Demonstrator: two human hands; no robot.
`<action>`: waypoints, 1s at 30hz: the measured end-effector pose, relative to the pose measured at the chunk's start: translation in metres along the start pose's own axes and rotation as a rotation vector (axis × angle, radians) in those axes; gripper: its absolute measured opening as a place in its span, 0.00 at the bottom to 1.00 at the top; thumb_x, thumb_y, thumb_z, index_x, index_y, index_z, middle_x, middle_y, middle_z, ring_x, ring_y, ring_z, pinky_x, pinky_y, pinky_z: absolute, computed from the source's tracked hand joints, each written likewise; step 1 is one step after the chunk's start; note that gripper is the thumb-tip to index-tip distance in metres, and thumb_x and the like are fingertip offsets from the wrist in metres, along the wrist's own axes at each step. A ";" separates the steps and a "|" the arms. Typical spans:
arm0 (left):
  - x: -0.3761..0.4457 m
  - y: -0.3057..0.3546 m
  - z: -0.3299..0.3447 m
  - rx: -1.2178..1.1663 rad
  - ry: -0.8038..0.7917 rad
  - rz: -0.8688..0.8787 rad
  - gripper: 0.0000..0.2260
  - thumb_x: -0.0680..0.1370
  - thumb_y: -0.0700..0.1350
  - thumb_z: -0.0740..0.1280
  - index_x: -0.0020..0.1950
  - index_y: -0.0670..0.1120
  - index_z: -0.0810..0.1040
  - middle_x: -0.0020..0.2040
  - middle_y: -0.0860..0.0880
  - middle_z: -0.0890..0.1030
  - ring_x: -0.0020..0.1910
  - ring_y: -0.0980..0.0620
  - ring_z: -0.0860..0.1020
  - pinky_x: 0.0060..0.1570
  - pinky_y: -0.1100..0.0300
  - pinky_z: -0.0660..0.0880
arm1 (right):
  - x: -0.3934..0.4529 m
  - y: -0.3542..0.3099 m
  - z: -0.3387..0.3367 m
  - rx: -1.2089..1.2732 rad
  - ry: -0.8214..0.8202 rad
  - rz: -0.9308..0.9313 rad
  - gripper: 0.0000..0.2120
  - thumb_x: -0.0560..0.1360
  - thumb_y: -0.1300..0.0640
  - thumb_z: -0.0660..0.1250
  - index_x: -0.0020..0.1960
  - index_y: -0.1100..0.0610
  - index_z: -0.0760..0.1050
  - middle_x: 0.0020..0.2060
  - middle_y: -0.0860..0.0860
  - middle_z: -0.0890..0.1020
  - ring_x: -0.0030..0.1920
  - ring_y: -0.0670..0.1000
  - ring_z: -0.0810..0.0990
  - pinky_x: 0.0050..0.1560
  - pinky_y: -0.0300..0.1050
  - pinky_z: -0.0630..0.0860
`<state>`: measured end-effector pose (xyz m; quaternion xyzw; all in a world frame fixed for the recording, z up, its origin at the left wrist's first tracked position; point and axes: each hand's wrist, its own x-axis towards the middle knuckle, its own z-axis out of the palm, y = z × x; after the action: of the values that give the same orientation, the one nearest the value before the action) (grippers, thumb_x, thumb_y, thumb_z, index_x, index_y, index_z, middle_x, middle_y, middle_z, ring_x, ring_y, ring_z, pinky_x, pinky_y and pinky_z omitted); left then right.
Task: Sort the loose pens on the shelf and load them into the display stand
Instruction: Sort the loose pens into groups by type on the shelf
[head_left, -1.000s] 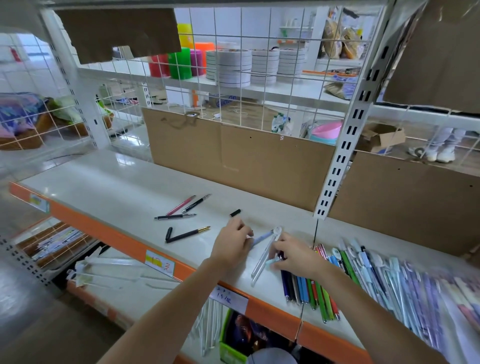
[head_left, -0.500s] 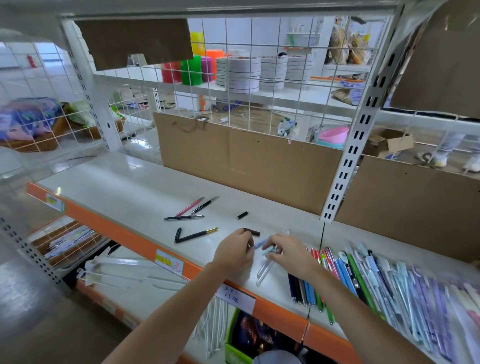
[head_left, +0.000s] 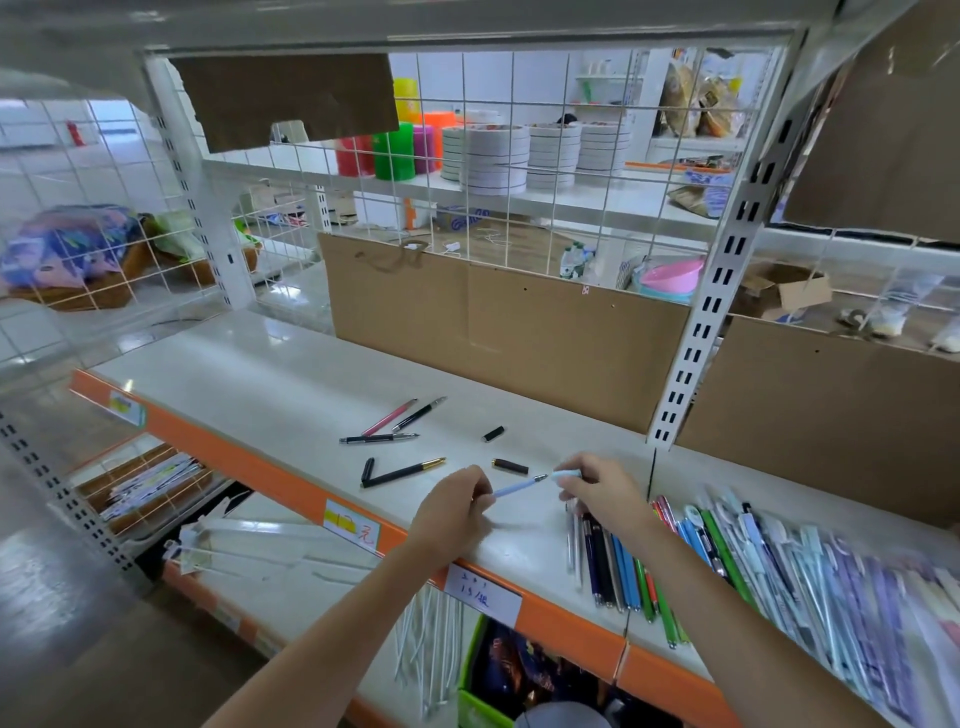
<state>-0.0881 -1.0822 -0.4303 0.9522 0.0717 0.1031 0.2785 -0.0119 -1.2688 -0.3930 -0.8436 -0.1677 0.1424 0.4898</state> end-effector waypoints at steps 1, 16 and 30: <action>-0.002 -0.001 -0.001 -0.014 -0.005 0.007 0.03 0.80 0.43 0.62 0.46 0.46 0.72 0.40 0.52 0.74 0.38 0.55 0.71 0.33 0.68 0.63 | -0.001 -0.002 -0.001 0.028 0.007 -0.008 0.04 0.78 0.62 0.63 0.49 0.58 0.76 0.39 0.54 0.81 0.36 0.45 0.78 0.33 0.33 0.72; -0.012 0.001 -0.011 -0.067 0.005 0.060 0.06 0.79 0.43 0.62 0.43 0.48 0.69 0.37 0.56 0.70 0.35 0.58 0.69 0.32 0.68 0.62 | -0.008 -0.008 0.004 0.032 -0.146 -0.047 0.05 0.77 0.61 0.65 0.48 0.53 0.78 0.38 0.49 0.79 0.38 0.43 0.77 0.35 0.33 0.72; -0.020 0.023 0.002 -0.088 0.103 0.145 0.09 0.78 0.42 0.64 0.40 0.46 0.67 0.38 0.52 0.68 0.35 0.52 0.68 0.34 0.63 0.61 | 0.010 -0.016 0.033 0.719 -0.002 0.338 0.09 0.77 0.62 0.64 0.37 0.60 0.71 0.28 0.52 0.70 0.24 0.44 0.65 0.21 0.33 0.61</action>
<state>-0.1055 -1.1063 -0.4221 0.9353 0.0123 0.1746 0.3076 -0.0187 -1.2311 -0.3957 -0.6338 0.0337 0.2718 0.7234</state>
